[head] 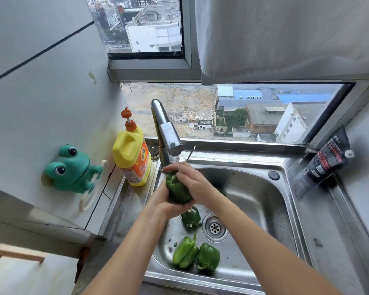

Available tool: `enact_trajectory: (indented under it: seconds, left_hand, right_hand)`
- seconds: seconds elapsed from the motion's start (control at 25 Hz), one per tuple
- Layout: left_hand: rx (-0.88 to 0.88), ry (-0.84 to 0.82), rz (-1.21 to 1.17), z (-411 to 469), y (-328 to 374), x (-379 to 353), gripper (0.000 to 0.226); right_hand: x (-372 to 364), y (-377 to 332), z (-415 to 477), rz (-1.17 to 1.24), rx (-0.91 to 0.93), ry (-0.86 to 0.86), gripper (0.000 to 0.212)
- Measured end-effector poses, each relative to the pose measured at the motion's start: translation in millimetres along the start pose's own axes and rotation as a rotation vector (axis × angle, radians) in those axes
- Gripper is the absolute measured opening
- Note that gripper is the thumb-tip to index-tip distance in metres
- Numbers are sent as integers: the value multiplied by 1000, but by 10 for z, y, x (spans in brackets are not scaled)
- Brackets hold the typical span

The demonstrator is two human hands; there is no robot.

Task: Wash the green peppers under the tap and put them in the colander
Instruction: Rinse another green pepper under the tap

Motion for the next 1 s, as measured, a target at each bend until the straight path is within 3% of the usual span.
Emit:
enact_trajectory:
  seconds: [0.08, 0.16, 0.24, 0.32, 0.4, 0.48, 0.6, 0.72, 0.84, 0.92, 1.0]
  left_hand:
    - [-11, -29, 23, -17, 12, -38, 24]
    - [-64, -13, 64, -36, 55, -77, 13]
    - [-207, -17, 110, 34, 182, -140, 24]
    - [-358, -10, 158, 64, 252, -233, 35]
    - [-534, -33, 182, -3, 321, -282, 33]
    - [-638, -39, 271, -40, 403, -225, 32]
    - [-749, 3, 518, -137, 569, -221, 32]
    - [-665, 25, 439, -228, 704, -240, 31]
    - [-370, -67, 183, -202, 533, -281, 40]
    - [-335, -119, 141, -183, 410, -358, 34]
    - [-493, -162, 61, -140, 430, -395, 28]
  right_hand:
    - [-74, -99, -16, 29, -38, -229, 41]
    - [-85, -137, -30, -64, -90, -324, 37]
    - [1, -186, 5, -217, -102, -158, 25]
    - [98, -272, 8, -376, -104, 128, 10]
    - [156, -237, -32, -463, -194, 342, 19]
    - [237, -131, -75, -265, -240, 474, 28]
    - [267, -132, -63, -74, -124, 527, 25]
    - [71, -388, -56, -246, 87, 395, 6]
    - [-141, -577, -82, -625, 298, 208, 33]
    - [-54, -609, -95, -709, 323, 290, 34]
    - [70, -560, -96, -603, 246, 419, 38]
Point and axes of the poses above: each hand's wrist, its own z-axis towards the middle knuckle, its own x-axis out of the back of the hand, y = z × x, the point moved 10 cm from there along z, towards the middle knuckle, and after that the axes turned 11 degrees about -y, right-handed, at the moved point
